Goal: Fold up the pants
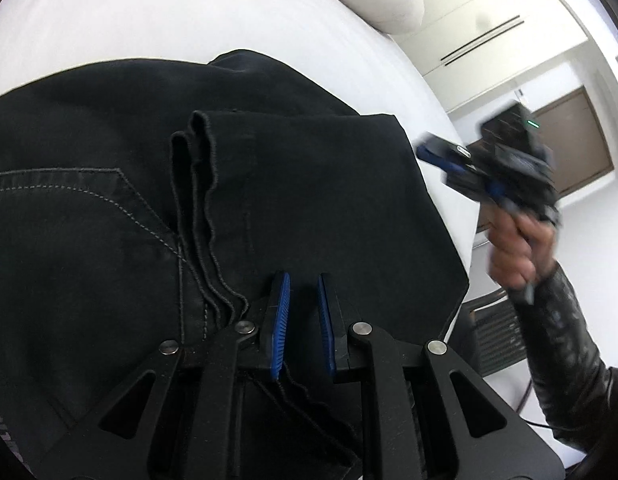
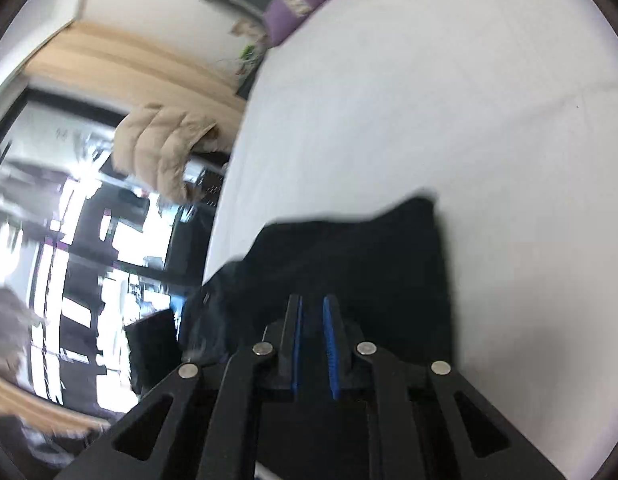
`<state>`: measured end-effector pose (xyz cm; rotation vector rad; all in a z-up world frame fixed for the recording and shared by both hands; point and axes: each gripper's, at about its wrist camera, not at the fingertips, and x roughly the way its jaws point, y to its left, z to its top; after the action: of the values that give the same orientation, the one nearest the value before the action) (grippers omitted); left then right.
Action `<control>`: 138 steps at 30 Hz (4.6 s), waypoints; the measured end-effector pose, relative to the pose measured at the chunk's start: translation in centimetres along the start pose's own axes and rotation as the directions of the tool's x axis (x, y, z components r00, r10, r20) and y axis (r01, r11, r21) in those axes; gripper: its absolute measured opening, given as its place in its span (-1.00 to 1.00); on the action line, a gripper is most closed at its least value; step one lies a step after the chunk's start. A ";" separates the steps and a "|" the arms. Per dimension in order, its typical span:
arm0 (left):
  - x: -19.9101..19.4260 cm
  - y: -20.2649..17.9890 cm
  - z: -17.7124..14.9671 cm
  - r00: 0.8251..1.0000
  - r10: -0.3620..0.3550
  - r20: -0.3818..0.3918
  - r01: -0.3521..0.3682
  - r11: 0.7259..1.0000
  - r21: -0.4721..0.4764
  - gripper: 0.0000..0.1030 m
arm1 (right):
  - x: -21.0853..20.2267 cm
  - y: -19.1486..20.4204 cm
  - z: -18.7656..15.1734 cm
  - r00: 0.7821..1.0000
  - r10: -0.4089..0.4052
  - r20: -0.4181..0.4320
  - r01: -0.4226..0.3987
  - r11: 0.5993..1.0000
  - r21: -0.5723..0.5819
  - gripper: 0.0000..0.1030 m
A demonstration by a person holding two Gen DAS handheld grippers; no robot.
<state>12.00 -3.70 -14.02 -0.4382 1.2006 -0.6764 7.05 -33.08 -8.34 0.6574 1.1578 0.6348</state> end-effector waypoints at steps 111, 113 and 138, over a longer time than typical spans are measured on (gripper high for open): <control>-10.6 -11.6 -6.1 0.942 0.168 0.291 -0.223 0.960 0.166 -0.62 | 2.2 14.9 -4.2 0.981 0.145 -0.126 -0.163 0.976 -0.147 0.90; -8.8 -12.2 -6.2 0.944 0.190 0.270 -0.250 0.946 0.209 -0.62 | 2.9 13.8 -4.1 0.990 0.036 -0.137 -0.057 0.987 -0.150 0.92; -3.6 -15.9 -7.5 0.947 0.202 0.248 -0.276 0.910 0.310 -0.68 | 7.6 8.4 -3.1 0.975 0.025 -0.220 -0.027 1.000 -0.005 -0.67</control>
<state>0.31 -12.50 -3.66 -0.0637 0.8930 -0.5926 5.23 -21.53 -7.52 0.6070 1.3528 0.7485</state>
